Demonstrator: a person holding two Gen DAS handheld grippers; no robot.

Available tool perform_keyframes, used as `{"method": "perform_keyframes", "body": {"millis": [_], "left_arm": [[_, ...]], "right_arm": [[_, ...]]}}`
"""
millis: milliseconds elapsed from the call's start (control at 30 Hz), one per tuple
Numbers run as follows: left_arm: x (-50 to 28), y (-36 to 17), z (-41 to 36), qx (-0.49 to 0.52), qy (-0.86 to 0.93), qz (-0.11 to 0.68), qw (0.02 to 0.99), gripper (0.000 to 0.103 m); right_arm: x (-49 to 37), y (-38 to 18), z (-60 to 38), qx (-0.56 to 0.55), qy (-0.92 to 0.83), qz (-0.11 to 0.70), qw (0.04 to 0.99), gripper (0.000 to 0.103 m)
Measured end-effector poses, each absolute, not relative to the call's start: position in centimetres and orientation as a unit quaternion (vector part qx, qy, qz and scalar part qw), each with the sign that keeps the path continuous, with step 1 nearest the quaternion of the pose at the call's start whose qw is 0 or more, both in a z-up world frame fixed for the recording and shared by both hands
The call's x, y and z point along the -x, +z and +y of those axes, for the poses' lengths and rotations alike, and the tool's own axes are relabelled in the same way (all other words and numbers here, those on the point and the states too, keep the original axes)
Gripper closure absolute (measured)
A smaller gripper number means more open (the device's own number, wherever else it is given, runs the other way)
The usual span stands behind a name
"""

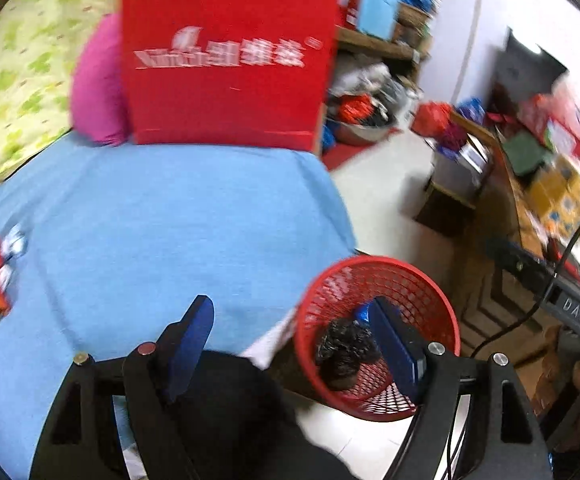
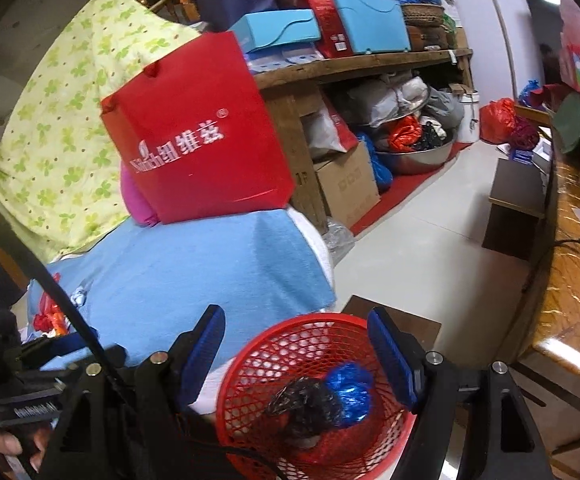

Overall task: Collect trash
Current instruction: 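Open both grippers to drop the bags into the red wastebasket, then return both grippers to the remaining trash on the blanket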

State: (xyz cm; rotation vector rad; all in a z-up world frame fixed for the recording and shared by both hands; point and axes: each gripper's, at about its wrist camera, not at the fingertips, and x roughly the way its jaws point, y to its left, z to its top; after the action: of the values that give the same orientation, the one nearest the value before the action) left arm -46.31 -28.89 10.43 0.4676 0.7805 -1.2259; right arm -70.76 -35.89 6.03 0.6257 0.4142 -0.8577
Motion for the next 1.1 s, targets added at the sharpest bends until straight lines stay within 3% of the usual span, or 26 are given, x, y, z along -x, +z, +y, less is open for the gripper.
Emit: {"method": "perform_keyframes", "body": {"millis": [500,1100], "left_arm": [[34.7,12.0,-16.6,-0.09,-0.446,0.362,0.814,0.022],[22.0,6.9,-3.6,-0.008,-0.256,0.401,0.88,0.022]], "right_arm": [[60.3,9.9,-30.6,-0.227,-0.32,0.227,0.891,0.026],[41.7,10.2,-22.4,-0.16,-0.146,0.273,0.937,0.025]]}}
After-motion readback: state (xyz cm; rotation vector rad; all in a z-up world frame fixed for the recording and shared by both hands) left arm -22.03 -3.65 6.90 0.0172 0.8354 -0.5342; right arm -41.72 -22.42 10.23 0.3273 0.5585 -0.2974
